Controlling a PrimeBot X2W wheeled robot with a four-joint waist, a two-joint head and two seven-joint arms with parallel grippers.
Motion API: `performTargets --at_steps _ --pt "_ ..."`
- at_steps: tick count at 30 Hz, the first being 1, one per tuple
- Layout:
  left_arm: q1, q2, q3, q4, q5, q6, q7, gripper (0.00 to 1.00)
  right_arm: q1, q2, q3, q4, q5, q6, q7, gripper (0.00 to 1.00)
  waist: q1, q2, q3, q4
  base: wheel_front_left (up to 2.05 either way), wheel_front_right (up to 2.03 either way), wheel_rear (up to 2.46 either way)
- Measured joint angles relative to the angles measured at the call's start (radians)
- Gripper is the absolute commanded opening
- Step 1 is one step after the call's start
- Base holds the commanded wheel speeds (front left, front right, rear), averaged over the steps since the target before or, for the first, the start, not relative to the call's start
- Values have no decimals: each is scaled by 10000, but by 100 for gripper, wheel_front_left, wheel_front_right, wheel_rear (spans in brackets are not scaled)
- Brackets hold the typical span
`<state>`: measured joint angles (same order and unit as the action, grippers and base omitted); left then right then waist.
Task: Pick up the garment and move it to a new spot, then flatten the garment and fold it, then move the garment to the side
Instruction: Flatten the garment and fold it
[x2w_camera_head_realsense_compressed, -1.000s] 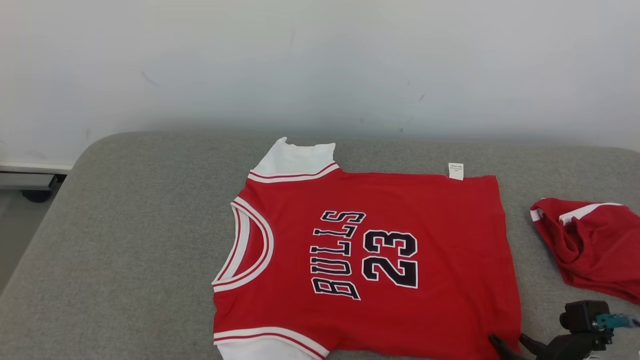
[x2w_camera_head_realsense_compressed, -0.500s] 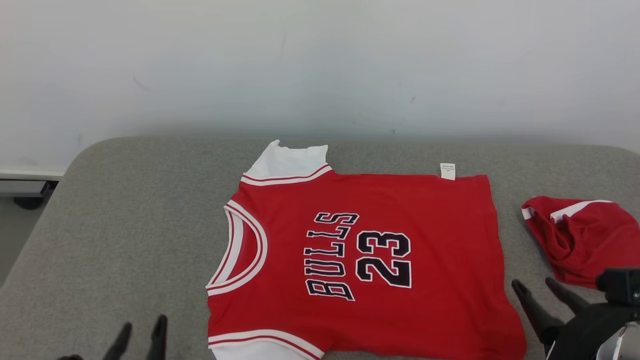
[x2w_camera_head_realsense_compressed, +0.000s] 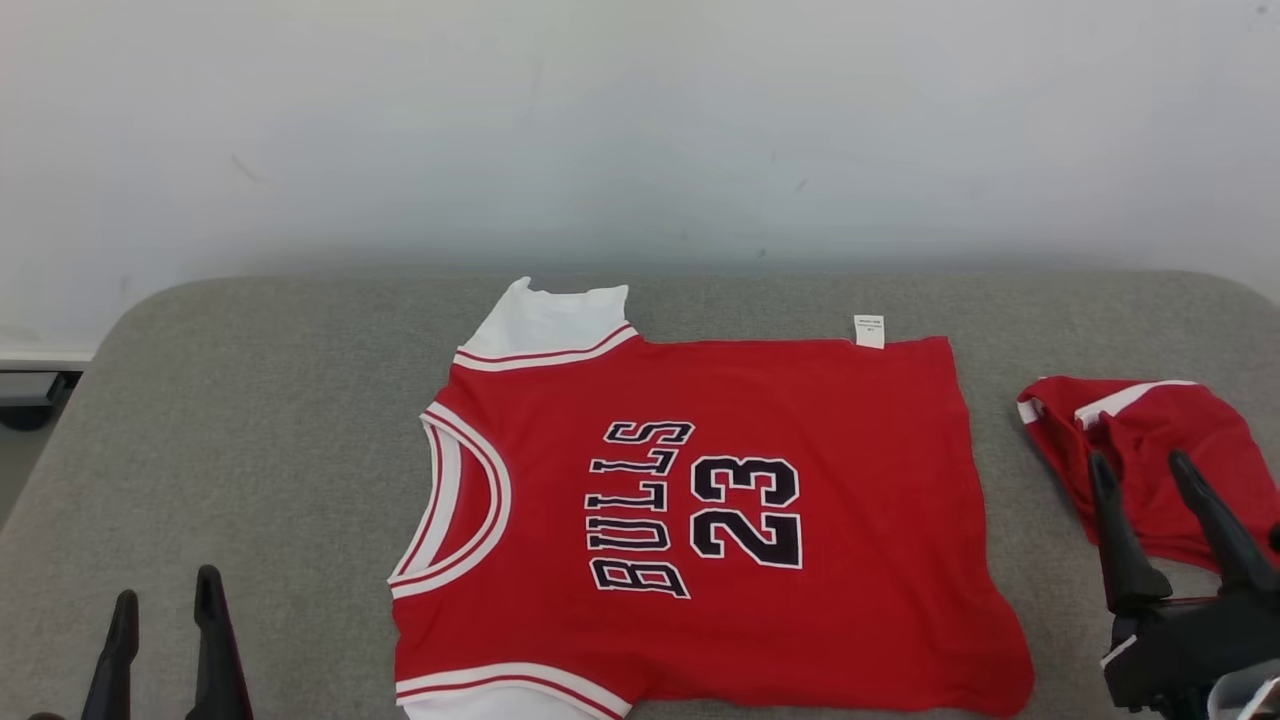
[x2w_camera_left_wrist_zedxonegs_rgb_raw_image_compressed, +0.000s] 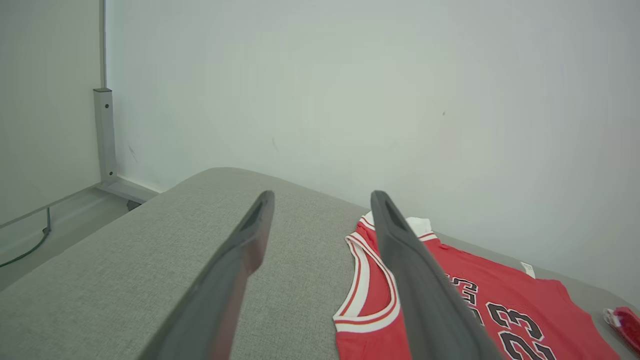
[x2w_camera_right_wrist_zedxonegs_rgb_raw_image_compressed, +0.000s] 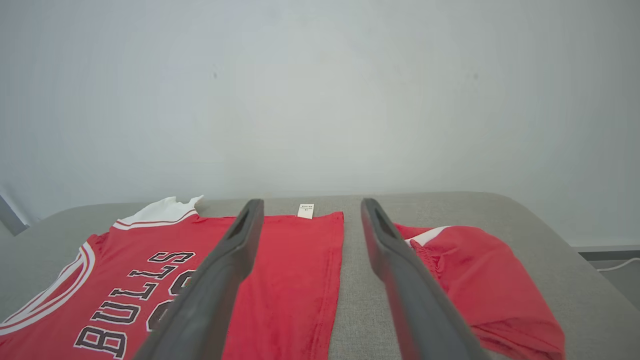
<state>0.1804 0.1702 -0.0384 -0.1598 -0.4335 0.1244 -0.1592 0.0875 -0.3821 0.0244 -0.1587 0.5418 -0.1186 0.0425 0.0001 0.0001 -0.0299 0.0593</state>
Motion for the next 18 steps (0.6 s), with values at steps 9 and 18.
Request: performTargets --at_steps 9,18 --pt "9 -180 -184 374 1198 0 -146 100 401 639 -311 146 -907 -54 -1442 100 0 0 111 -224 0 0 0" --pt "216 322 -704 800 2165 0 617 100 710 809 -121 986 -1327 -56 -1582 100 0 0 154 -258 0 0 0"
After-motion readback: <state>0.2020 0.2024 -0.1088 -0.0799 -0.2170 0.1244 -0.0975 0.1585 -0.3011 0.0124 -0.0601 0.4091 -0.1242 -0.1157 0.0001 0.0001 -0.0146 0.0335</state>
